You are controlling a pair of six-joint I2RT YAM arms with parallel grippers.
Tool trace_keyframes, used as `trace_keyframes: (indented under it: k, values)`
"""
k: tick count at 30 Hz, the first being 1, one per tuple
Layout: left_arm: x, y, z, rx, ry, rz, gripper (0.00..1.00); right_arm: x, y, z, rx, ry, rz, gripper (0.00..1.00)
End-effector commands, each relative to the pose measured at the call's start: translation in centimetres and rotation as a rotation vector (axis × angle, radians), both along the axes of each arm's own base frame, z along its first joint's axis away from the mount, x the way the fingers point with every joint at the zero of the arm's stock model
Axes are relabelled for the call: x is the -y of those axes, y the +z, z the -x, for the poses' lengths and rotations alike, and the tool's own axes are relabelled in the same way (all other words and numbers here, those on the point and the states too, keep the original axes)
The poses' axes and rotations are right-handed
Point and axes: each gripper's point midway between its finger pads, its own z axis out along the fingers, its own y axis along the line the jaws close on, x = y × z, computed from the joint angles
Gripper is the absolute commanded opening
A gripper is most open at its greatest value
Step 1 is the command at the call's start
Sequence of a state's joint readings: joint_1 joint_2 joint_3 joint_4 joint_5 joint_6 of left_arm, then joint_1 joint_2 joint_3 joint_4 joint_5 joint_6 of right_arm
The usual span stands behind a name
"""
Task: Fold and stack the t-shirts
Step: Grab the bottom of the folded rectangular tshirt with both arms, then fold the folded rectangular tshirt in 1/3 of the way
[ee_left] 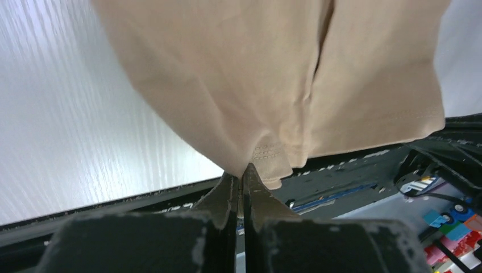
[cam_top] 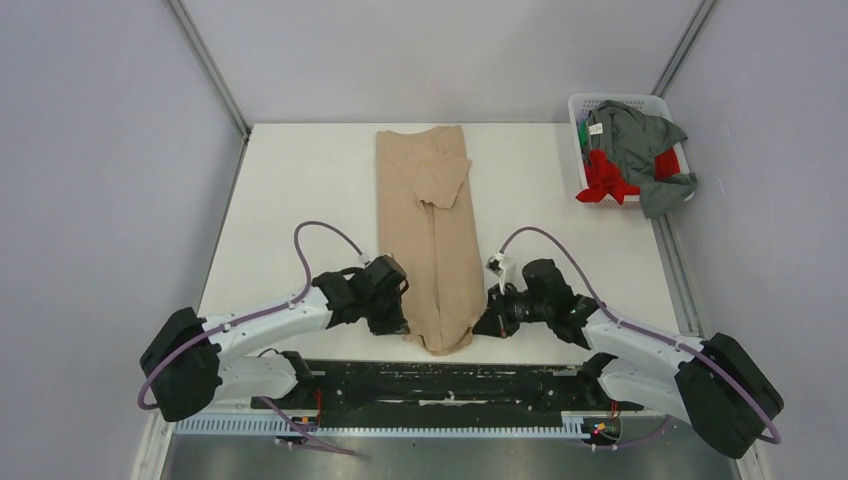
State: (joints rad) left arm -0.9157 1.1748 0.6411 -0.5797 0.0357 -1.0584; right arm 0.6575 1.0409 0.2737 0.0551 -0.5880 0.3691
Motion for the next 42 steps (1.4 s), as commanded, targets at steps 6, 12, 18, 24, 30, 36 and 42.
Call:
trace_keyframes:
  k: [6, 12, 18, 24, 30, 36, 42]
  values:
    - [0.3, 3.8, -8.6, 0.149, 0.033, 0.030, 0.02, -2.9, 5.9, -9.6, 0.220, -0.175, -0.105, 0.00]
    - [0.9, 5.3, -15.6, 0.225, 0.086, 0.049, 0.02, -2.1, 7.9, -16.4, 0.324, -0.360, -0.098, 0.00]
    - [-1.1, 4.9, -20.0, 0.214, 0.141, -0.006, 0.02, -2.1, 8.3, -20.9, 0.346, -0.415, -0.085, 0.00]
    - [-2.0, 5.2, -24.1, 0.254, 0.178, -0.014, 0.02, -1.7, 8.6, -24.7, 0.386, -0.463, -0.058, 0.00]
    - [-2.7, 4.2, -26.8, 0.247, 0.176, -0.056, 0.04, -1.9, 7.8, -27.2, 0.381, -0.471, -0.028, 0.00]
    - [-4.3, 3.6, -28.3, 0.260, 0.177, -0.098, 0.10, -1.7, 7.2, -29.6, 0.413, -0.501, 0.032, 0.00]
    - [-4.3, 2.9, -29.8, 0.265, 0.206, -0.091, 0.11, -2.1, 5.9, -31.0, 0.385, -0.485, 0.043, 0.00]
